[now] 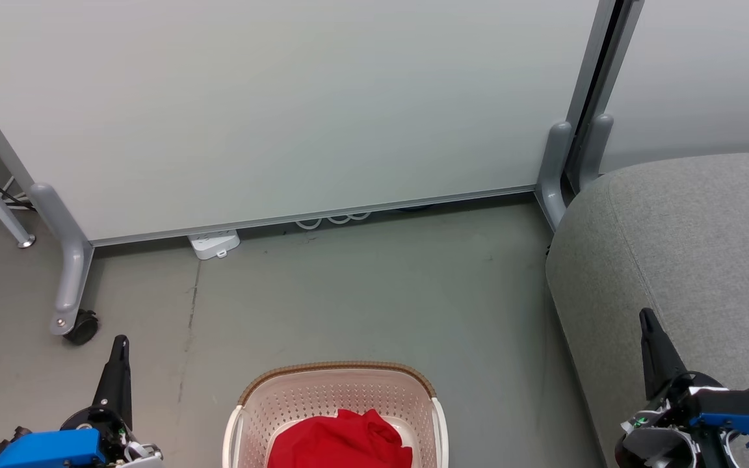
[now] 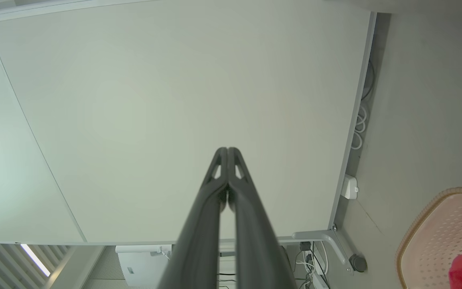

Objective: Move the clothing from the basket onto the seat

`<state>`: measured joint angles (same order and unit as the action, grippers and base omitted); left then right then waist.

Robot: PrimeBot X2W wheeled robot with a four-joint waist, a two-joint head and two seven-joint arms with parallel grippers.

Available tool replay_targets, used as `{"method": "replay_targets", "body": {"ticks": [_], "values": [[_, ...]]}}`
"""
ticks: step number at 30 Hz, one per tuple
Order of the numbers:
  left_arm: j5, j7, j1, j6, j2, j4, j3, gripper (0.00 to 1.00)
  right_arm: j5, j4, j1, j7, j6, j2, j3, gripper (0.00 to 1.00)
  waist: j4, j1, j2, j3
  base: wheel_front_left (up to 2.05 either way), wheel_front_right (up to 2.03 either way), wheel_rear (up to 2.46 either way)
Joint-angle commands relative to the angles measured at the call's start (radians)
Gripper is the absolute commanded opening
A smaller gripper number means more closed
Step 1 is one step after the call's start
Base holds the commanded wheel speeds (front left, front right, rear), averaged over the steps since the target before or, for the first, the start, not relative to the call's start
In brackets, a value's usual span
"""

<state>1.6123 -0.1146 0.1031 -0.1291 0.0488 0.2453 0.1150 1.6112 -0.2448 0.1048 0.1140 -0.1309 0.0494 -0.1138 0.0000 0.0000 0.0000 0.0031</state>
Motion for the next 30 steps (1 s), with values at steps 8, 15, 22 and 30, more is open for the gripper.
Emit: {"method": "replay_targets", "body": {"ticks": [8,15,22,30], "values": [[-0.001,0.005,-0.026,0.003,-0.009,0.033,-0.004,1.00,-0.001,-0.033,-0.031,-0.003,0.000,-0.003,0.005,1.00,0.000,0.0000,0.0000,0.000,0.00,0.00,0.00],[-0.031,0.041,-0.015,0.005,-0.008,0.028,-0.035,1.00,-0.032,-0.031,-0.020,-0.039,0.000,-0.002,0.035,1.00,0.000,0.0000,0.0000,0.000,0.00,0.00,0.00],[-0.112,0.070,-0.007,0.015,-0.007,0.018,-0.051,1.00,-0.133,-0.040,-0.011,-0.068,0.000,-0.001,0.041,1.00,-0.001,0.0000,0.0000,0.002,0.00,0.00,0.00],[-0.260,0.105,-0.005,0.035,-0.005,-0.012,-0.077,1.00,-0.314,-0.041,-0.001,-0.103,0.000,-0.001,0.049,1.00,0.000,0.0000,0.0000,0.005,0.00,0.00,0.00]]}}
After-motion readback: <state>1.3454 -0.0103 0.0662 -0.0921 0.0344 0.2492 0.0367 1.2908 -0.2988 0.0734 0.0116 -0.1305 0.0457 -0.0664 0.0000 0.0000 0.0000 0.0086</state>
